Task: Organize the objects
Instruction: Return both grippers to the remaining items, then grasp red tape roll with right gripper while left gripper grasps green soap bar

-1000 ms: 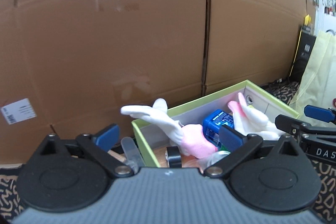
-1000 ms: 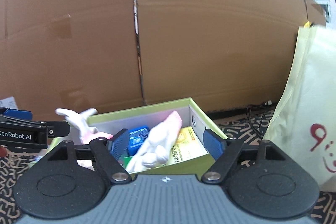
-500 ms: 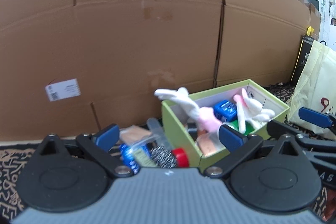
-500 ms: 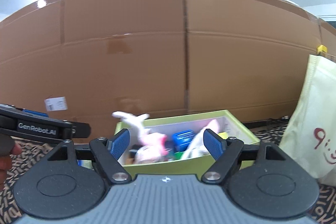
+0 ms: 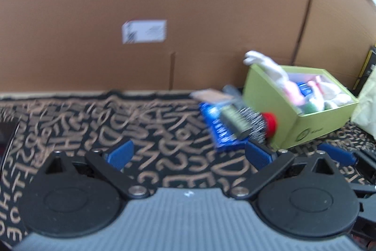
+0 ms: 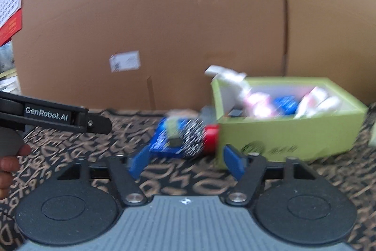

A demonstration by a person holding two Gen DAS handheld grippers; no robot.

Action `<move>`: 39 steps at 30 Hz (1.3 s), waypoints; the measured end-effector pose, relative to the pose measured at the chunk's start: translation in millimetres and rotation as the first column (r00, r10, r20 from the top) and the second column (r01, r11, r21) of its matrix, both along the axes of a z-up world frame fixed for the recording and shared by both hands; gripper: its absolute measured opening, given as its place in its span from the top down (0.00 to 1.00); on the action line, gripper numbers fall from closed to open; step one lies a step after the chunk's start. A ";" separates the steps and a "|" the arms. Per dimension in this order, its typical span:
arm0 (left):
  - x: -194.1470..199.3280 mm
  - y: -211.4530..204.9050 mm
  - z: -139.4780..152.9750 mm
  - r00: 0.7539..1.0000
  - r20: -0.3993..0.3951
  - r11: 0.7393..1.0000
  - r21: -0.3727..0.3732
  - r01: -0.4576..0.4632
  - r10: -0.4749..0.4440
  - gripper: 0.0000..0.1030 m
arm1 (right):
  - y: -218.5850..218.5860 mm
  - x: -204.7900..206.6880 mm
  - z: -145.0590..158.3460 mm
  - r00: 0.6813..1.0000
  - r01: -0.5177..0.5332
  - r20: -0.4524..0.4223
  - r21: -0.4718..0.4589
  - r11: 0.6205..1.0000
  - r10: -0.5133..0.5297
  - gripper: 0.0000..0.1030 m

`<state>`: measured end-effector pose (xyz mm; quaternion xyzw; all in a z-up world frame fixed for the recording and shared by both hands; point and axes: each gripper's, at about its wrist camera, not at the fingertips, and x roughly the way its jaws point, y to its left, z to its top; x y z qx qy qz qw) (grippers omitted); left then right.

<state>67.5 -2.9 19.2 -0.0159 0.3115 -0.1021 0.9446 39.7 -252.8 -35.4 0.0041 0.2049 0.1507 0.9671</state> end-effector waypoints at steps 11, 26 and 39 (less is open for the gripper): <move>17.6 24.1 -12.1 0.998 -0.049 0.996 -0.074 -0.052 0.049 0.00 | 17.6 63.6 -25.7 0.997 0.078 -0.009 -0.048 0.996 -0.078 0.46; 68.3 -56.0 -29.3 0.995 -0.072 0.997 -0.045 0.061 -0.064 0.07 | 4.3 105.9 -28.6 0.990 0.134 -0.031 -0.006 0.991 -0.134 0.46; 113.8 -84.7 -39.9 0.975 -0.156 0.981 -0.143 0.134 -0.156 0.70 | 15.7 65.4 -21.3 0.995 0.094 -0.046 0.015 0.995 -0.093 0.80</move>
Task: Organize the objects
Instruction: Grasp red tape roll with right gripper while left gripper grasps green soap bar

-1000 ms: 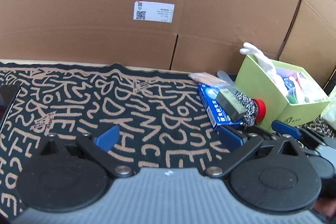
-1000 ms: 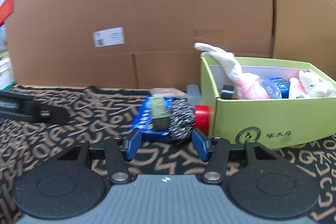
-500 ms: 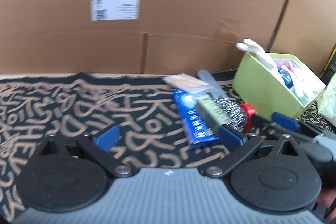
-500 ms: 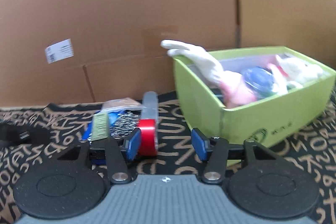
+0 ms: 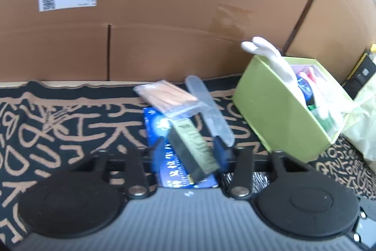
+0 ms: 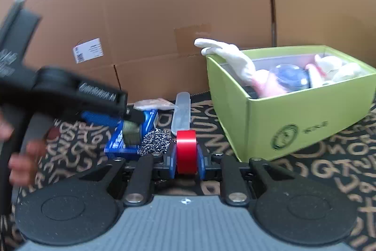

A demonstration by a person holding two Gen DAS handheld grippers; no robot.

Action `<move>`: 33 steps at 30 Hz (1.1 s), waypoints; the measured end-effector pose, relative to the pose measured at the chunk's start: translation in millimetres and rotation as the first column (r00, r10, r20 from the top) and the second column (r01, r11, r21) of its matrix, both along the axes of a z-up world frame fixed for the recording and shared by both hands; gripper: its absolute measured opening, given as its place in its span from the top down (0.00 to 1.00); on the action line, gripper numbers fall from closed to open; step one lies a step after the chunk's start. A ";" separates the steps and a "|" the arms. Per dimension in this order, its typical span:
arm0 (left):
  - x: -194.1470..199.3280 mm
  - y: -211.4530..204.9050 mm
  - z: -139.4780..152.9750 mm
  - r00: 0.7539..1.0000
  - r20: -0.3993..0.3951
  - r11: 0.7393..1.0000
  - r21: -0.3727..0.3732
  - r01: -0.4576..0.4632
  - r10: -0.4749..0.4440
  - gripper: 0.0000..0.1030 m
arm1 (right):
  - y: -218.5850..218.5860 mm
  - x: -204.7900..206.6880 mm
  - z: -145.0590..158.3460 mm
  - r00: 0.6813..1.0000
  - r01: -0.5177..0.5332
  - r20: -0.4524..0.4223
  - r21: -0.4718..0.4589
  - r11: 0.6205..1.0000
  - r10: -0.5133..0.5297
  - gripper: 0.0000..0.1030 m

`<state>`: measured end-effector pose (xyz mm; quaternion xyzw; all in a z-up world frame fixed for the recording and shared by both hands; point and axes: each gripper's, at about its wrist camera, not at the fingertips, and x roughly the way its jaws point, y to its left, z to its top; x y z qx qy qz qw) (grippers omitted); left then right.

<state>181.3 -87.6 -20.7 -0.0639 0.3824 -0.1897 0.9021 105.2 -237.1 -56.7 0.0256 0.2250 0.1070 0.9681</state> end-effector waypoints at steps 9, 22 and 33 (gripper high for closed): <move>-41.2 21.8 4.6 0.998 0.014 0.998 0.036 0.059 -0.060 0.78 | 10.4 -77.7 -13.5 0.994 -0.044 0.080 -0.335 0.941 0.075 0.79; -90.2 62.2 -9.3 0.999 0.017 0.995 0.094 -0.045 0.044 0.37 | 8.6 -109.0 -22.0 0.999 0.019 0.040 -0.281 0.960 -0.008 0.34; -38.8 42.1 -16.9 0.987 0.004 0.977 0.138 -0.160 0.161 0.32 | -13.5 -66.7 -44.3 0.987 0.045 -0.151 -0.025 0.999 -0.049 0.48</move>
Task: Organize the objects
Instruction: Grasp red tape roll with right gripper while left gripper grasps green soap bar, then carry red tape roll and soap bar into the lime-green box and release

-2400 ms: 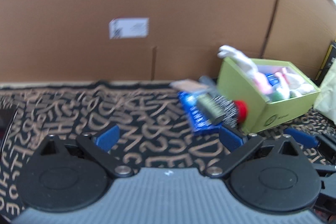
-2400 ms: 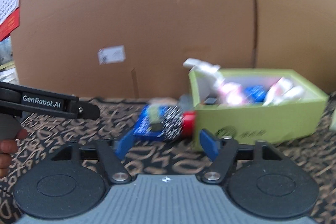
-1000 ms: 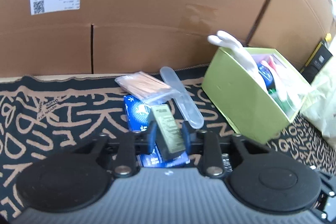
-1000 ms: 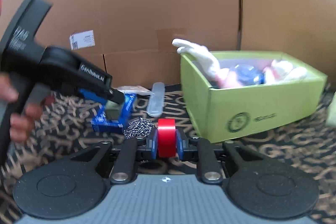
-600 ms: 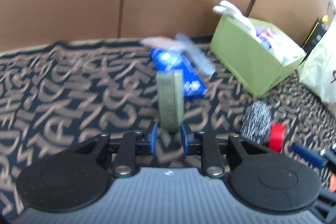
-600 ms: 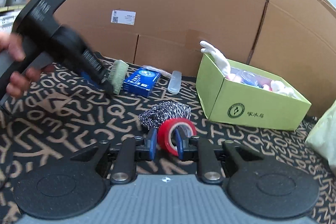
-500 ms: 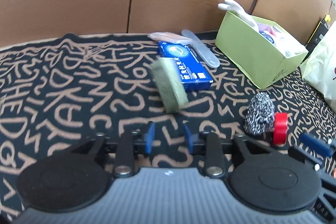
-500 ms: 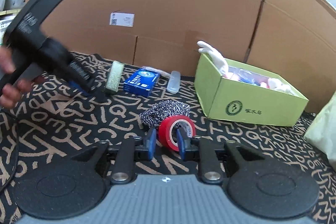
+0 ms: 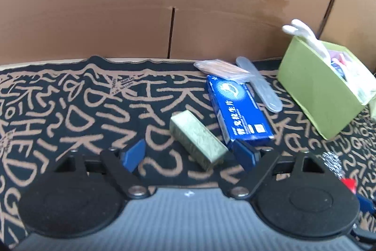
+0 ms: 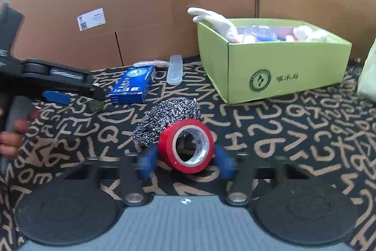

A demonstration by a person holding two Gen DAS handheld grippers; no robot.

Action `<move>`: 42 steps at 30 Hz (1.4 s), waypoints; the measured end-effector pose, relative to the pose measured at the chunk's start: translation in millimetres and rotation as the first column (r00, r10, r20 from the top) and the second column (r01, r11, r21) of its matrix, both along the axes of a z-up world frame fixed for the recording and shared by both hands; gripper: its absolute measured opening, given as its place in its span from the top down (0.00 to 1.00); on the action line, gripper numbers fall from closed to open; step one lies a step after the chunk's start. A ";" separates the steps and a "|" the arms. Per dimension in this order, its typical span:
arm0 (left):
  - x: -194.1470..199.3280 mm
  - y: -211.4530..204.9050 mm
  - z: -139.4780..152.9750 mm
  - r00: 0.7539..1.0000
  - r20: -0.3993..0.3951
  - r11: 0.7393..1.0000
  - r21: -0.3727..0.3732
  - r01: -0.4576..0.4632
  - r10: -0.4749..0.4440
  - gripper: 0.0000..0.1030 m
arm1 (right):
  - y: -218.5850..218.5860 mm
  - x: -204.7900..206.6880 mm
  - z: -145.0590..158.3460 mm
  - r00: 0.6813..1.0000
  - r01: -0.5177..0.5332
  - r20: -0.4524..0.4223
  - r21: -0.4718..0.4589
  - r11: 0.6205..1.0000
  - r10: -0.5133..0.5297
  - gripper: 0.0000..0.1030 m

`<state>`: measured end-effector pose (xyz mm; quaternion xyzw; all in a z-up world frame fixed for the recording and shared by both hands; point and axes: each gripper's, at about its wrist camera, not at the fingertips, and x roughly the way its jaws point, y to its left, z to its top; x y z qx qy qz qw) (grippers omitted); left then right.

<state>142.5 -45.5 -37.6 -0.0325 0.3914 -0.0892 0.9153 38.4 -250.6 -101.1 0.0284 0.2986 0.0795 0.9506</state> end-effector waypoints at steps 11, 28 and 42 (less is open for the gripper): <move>-19.0 -1.1 -7.1 0.997 0.014 0.996 0.032 0.078 -0.078 0.75 | -10.0 -18.6 -1.3 1.000 -0.016 0.009 0.016 1.000 0.016 0.48; 0.3 4.1 1.9 0.999 -0.010 0.998 -0.051 -0.044 0.044 0.50 | -25.2 -49.1 9.9 0.998 0.004 0.059 0.033 0.999 -0.006 0.49; -22.9 -10.2 12.6 0.989 -0.006 0.987 -0.070 0.147 -0.148 0.79 | -32.2 -45.8 3.2 0.999 0.022 0.049 0.053 0.998 -0.024 0.49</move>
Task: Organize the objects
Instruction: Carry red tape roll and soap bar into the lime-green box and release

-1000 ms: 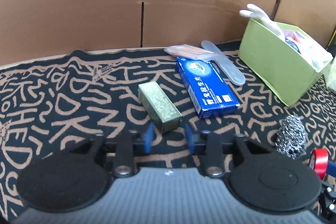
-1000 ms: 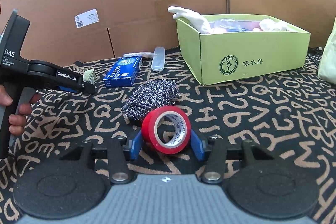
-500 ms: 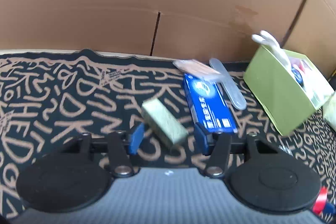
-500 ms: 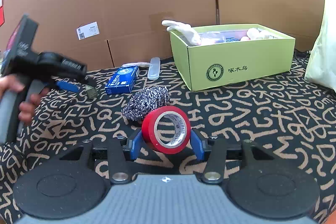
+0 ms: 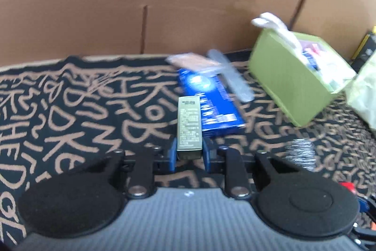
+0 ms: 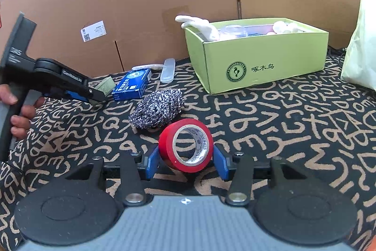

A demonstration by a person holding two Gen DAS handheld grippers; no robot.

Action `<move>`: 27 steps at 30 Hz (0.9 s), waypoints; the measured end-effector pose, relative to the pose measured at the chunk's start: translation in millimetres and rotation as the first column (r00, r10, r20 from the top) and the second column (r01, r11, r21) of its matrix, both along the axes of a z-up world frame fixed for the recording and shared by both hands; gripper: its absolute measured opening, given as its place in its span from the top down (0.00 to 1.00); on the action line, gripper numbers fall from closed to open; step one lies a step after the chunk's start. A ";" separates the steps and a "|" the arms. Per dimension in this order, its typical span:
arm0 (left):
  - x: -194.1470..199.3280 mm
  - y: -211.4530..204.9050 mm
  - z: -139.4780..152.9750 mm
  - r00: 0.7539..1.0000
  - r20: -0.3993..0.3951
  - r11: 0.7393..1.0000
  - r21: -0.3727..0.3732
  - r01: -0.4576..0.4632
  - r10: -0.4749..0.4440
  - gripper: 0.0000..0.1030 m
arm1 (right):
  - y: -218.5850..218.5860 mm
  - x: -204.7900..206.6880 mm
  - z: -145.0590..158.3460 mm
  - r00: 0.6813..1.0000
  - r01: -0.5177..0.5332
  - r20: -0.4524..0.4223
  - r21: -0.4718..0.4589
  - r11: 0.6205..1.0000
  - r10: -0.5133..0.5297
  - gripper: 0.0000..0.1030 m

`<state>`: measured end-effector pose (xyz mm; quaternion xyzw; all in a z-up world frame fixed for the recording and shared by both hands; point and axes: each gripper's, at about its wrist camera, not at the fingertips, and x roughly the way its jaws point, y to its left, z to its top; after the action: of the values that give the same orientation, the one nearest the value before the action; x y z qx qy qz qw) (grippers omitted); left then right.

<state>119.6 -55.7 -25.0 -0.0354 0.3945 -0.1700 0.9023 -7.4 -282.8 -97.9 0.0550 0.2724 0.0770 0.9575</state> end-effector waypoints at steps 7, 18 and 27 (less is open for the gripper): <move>-22.3 -47.5 53.5 0.981 0.100 0.984 -0.046 0.171 -0.166 0.79 | -16.1 7.2 24.3 0.997 0.019 0.075 -0.009 1.000 -0.019 0.49; 19.8 -144.1 117.5 0.948 0.203 0.968 -0.001 0.252 -0.247 0.79 | -50.6 76.0 87.1 0.966 0.118 0.243 -0.093 0.989 -0.092 0.49; 76.1 -190.1 107.4 0.957 0.185 0.974 0.012 0.224 -0.223 0.79 | -78.0 143.9 95.7 0.952 0.179 0.267 -0.097 0.979 -0.147 0.49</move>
<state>195.7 -245.8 82.3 0.0213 0.3098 -0.2751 0.9099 136.5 -360.9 -2.1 0.0093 0.1438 -0.0124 0.9895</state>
